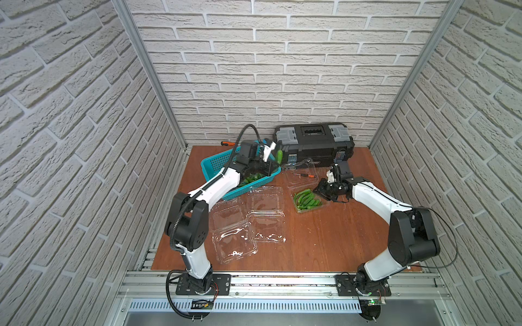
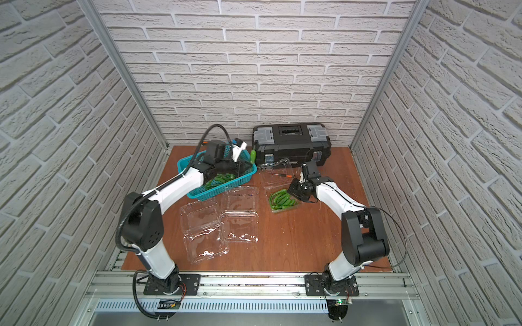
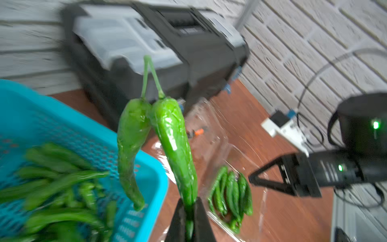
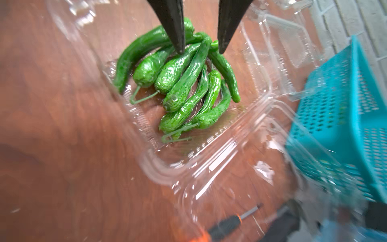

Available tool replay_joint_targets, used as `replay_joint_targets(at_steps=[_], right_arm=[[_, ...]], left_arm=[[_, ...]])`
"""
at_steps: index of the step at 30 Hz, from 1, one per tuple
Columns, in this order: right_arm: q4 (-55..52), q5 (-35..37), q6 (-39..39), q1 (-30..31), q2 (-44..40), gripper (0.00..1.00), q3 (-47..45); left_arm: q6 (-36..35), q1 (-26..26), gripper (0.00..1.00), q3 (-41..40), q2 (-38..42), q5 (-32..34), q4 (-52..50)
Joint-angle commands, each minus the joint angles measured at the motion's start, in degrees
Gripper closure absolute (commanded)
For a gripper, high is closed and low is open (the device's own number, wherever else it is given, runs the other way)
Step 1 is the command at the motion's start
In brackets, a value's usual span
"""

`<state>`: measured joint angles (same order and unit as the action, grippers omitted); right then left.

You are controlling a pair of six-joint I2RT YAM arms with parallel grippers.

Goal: Take small green peppers out of containers
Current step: Place the green pepper in the basket, then pick up the green pepper from the packing box.

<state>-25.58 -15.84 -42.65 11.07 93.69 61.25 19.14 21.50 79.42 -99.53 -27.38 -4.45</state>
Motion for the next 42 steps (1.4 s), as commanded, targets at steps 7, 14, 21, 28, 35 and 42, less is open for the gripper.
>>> replay_joint_targets(at_steps=[7,14,21,28,35,42], right_arm=[[-1.46,7.41,2.31,3.48,8.40,0.71,6.78],[-5.71,10.64,2.78,4.13,12.39,0.72,9.88],[-7.07,12.99,2.60,4.24,12.76,0.72,9.19],[-3.18,12.51,1.68,4.31,13.37,0.72,9.03],[-3.73,11.09,0.76,4.31,16.34,0.72,12.14],[-6.48,11.81,-2.51,4.54,20.08,0.71,12.90]], left_arm=[[6.54,-3.32,0.43,-4.33,1.01,10.37,2.30],[11.84,-3.30,0.43,-9.17,1.95,11.87,7.16],[13.56,-3.02,0.43,-10.87,1.18,12.52,8.49],[13.65,-2.19,0.43,-9.55,-0.04,11.50,8.55],[12.73,-1.18,0.43,-8.89,-0.63,11.46,7.68],[12.07,-0.85,0.42,-8.23,-0.50,11.63,7.41]])
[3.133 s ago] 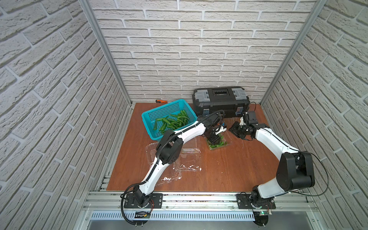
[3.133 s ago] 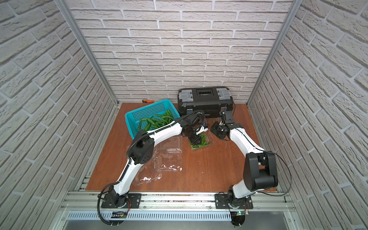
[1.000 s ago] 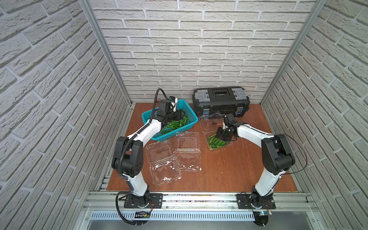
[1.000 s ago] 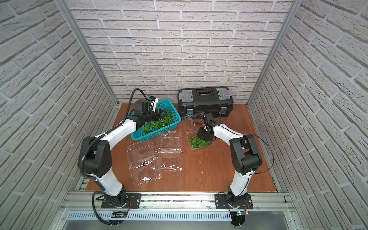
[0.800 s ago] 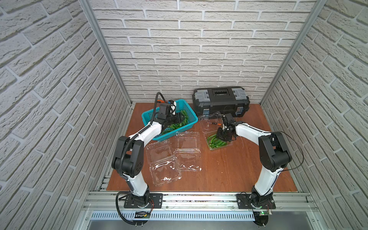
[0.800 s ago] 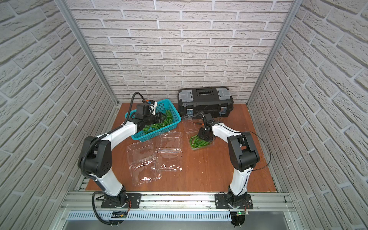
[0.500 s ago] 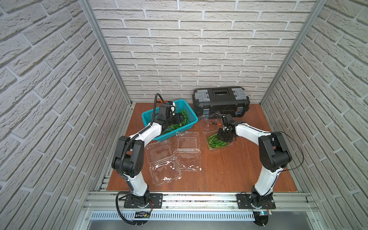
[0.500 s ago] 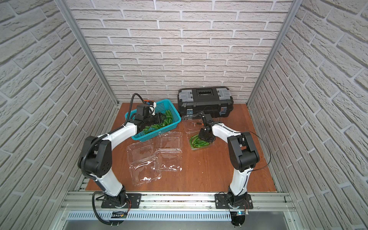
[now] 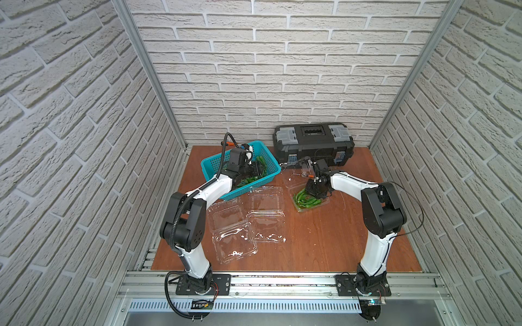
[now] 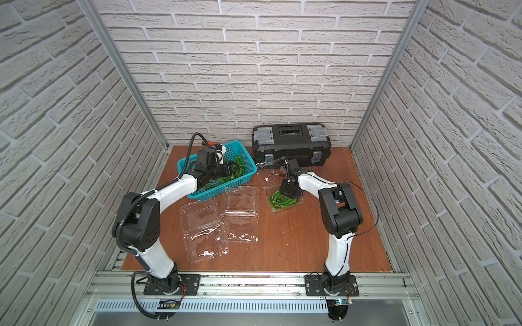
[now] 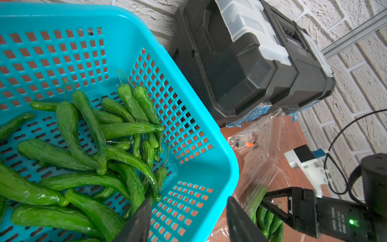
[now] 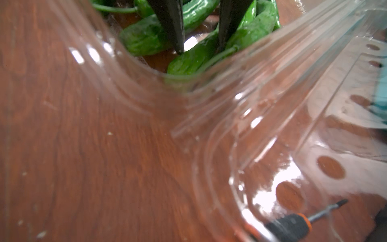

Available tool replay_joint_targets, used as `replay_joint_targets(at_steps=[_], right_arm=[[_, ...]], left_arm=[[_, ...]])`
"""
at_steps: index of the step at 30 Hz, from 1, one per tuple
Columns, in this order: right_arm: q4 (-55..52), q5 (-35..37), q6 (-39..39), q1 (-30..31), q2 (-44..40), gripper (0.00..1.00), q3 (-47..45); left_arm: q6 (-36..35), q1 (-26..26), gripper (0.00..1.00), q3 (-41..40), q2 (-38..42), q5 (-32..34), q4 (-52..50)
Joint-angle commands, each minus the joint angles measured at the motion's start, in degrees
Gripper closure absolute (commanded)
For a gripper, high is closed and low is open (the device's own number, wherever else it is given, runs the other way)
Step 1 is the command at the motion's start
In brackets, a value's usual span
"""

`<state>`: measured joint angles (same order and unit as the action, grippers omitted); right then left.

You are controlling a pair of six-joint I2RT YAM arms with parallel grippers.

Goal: Take small green peppers out of containers
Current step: Pick up the green pepper from the packing box, then place the green pepper in the basket.

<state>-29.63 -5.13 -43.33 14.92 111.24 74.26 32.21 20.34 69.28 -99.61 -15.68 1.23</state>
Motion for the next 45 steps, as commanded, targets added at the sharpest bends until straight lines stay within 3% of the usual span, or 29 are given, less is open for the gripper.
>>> replay_joint_targets(at_steps=[1,9,13,16,22,29,34,41,45], right_arm=[[-2.89,1.66,-1.91,0.86,3.60,0.71,0.00],[-7.07,8.29,-2.85,2.29,3.88,0.72,1.43],[-4.41,6.00,-2.94,2.48,1.13,0.90,-0.26],[-1.01,3.16,-2.03,2.48,-2.72,0.94,-1.93],[3.27,1.65,-0.91,2.48,-11.74,0.95,-3.77],[8.08,-1.04,1.51,3.38,-15.19,0.95,-1.83],[16.71,-9.53,1.26,5.30,-11.81,0.94,3.56],[24.18,-19.85,-1.17,10.18,2.47,0.92,22.61],[29.09,-21.55,-6.44,10.42,9.14,0.73,29.29]], left_arm=[[-1.09,0.34,0.42,1.99,-0.45,-0.04,1.59],[-1.27,0.62,0.36,2.40,-0.67,-0.30,1.40],[-1.52,0.89,0.35,2.75,-0.86,-0.29,1.11],[-1.80,1.00,0.35,2.88,-1.07,0.03,0.87],[-0.51,1.08,0.30,1.70,-0.64,2.31,1.98],[0.24,0.58,0.28,-1.25,2.13,8.48,3.33],[2.37,-1.06,0.27,-5.53,6.22,13.94,4.80],[0.95,-2.00,0.27,-8.84,10.88,17.95,2.98],[-0.72,-0.93,0.27,-9.16,11.46,16.95,1.63]])
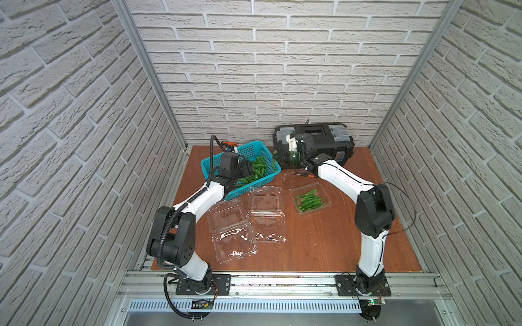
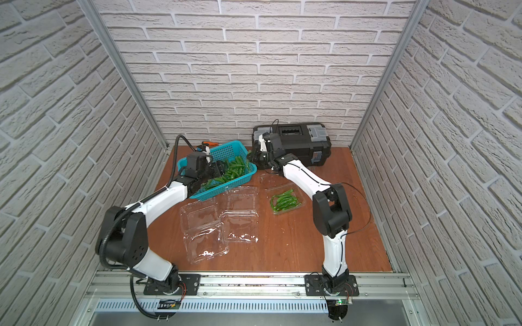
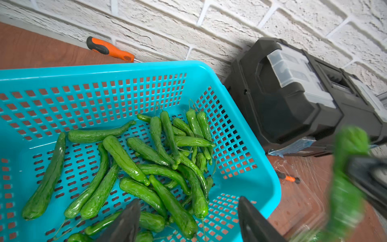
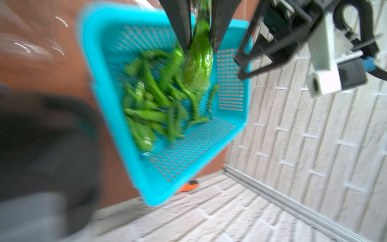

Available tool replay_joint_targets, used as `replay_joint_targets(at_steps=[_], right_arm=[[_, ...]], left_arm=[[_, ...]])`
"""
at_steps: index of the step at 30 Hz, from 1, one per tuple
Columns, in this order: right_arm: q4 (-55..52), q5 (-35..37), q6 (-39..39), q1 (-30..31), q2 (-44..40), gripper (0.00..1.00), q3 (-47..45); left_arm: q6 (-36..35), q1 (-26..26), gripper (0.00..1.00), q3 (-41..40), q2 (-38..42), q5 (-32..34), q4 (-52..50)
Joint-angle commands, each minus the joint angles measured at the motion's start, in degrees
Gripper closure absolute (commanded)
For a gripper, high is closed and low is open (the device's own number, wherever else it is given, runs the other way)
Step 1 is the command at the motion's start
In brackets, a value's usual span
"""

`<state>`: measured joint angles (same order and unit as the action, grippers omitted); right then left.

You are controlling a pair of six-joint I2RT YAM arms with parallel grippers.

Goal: Take small green peppers out of containers
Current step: Place the green pepper in the basket, then pick up the green pepper from the packing box.

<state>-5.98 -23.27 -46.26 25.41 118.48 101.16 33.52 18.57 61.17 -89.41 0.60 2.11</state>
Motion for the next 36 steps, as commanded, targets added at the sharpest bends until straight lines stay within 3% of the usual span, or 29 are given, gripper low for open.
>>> replay_joint_targets(at_steps=[1,6,10,14,18,20,24,29,36], right_arm=[[4.35,-2.18,-3.43,-0.18,1.86,0.70,3.02],[1.80,3.32,-0.71,-2.49,-5.59,0.68,-5.41],[-0.52,7.09,-2.38,-6.93,-15.11,0.70,-18.85],[-5.54,10.18,-3.25,-11.70,-22.06,0.72,-28.94],[-12.37,14.83,-3.27,-16.33,-27.73,0.73,-35.20],[-13.97,15.94,-2.96,-18.62,-29.76,0.73,-37.58],[-15.35,15.58,-2.72,-22.00,-32.20,0.73,-40.87],[-16.50,14.83,-1.32,-22.69,-32.52,0.73,-41.66],[-16.37,13.71,-1.11,-23.04,-32.78,0.74,-42.18]], left_arm=[[-3.14,1.56,0.27,-0.56,1.22,0.23,0.26],[-12.69,7.54,0.23,5.49,-1.87,-5.24,-3.88],[-22.63,13.98,0.23,17.26,-10.41,-15.32,-14.56],[-30.05,19.72,0.24,29.27,-20.79,-21.21,-24.43],[-36.45,24.71,0.32,40.59,-30.12,-23.23,-32.91],[-39.22,26.54,0.44,44.43,-33.75,-22.71,-35.76],[-39.30,27.49,0.56,48.28,-38.88,-26.66,-37.09],[-39.04,28.05,0.57,49.40,-42.93,-30.03,-36.40],[-38.29,28.55,0.63,51.49,-46.84,-28.46,-36.00]])
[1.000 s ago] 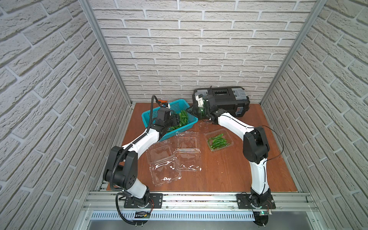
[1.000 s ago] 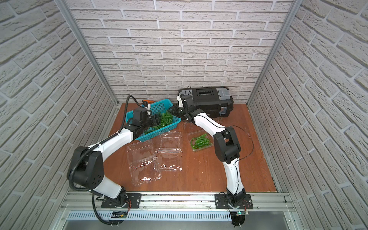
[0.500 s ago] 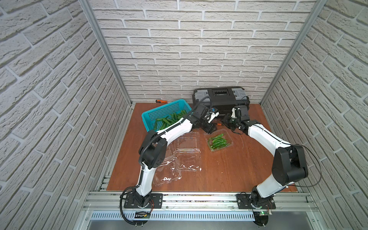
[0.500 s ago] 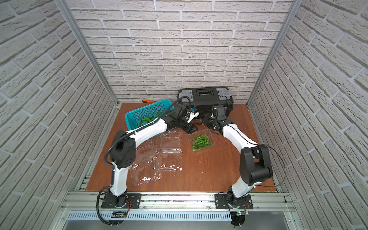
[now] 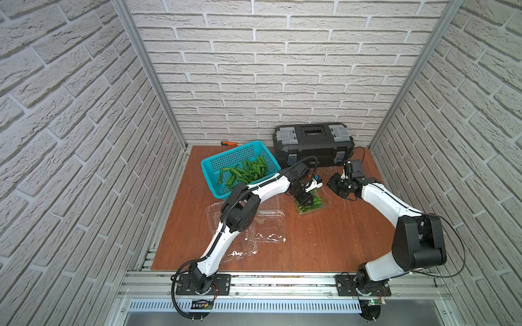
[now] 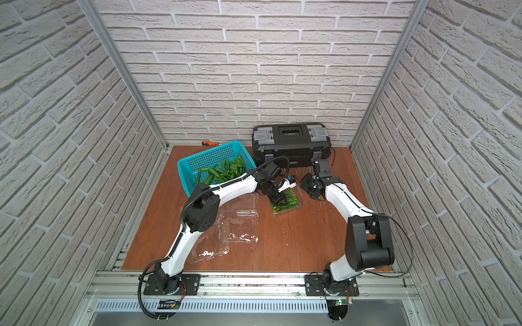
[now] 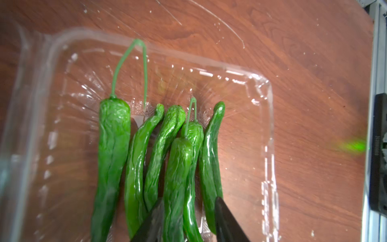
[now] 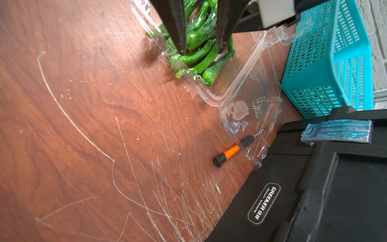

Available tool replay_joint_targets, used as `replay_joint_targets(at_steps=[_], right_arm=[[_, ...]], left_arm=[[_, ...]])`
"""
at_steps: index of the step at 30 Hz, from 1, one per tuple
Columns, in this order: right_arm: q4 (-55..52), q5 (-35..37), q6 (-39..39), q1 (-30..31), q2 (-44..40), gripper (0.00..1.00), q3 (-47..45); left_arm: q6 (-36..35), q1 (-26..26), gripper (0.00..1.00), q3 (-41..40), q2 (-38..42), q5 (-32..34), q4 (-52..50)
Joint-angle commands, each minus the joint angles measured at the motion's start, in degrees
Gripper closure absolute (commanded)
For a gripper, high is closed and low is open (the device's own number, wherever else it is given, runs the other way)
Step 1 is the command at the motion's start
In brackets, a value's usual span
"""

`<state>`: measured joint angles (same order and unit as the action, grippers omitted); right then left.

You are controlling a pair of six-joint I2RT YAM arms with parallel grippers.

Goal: Take small green peppers out of containers
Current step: Pick up the green pepper from the packing box.

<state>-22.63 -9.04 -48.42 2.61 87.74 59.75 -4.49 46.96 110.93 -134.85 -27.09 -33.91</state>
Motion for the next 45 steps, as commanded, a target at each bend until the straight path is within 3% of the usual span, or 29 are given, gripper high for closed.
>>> replay_joint_targets(at_steps=[1,7,16,21,25,32,39,45], right_arm=[[0.33,-0.58,1.05,-0.26,-2.15,0.74,-0.84],[1.07,-1.03,1.24,-0.24,-3.61,0.74,-1.82],[2.57,-2.50,0.80,-0.18,-4.77,0.74,-3.22],[3.25,-3.18,0.19,-0.15,-4.82,0.74,-3.58],[3.65,-3.78,-0.31,-0.17,-4.92,0.74,-3.76],[2.70,-4.32,0.87,0.00,-4.86,0.74,-3.07],[1.07,-4.99,3.18,0.54,-4.35,0.74,-2.53],[0.15,-5.06,3.67,1.31,-3.07,0.74,-2.44]], left_arm=[[-0.09,0.15,0.64,1.78,-1.71,-0.74,0.20],[-0.16,0.24,0.70,1.27,-3.10,0.99,0.36],[-2.37,0.83,0.71,-0.13,-2.61,5.49,-0.32],[-6.65,2.30,0.65,-1.41,-2.39,13.15,-1.83],[-8.95,2.80,0.67,-3.27,-2.33,16.90,-2.29],[-7.00,2.70,0.99,-0.14,-1.79,12.76,-3.90],[-3.61,1.53,1.00,3.39,1.42,6.99,-5.53],[0.18,-1.11,1.00,-2.97,8.89,4.14,-0.34]])
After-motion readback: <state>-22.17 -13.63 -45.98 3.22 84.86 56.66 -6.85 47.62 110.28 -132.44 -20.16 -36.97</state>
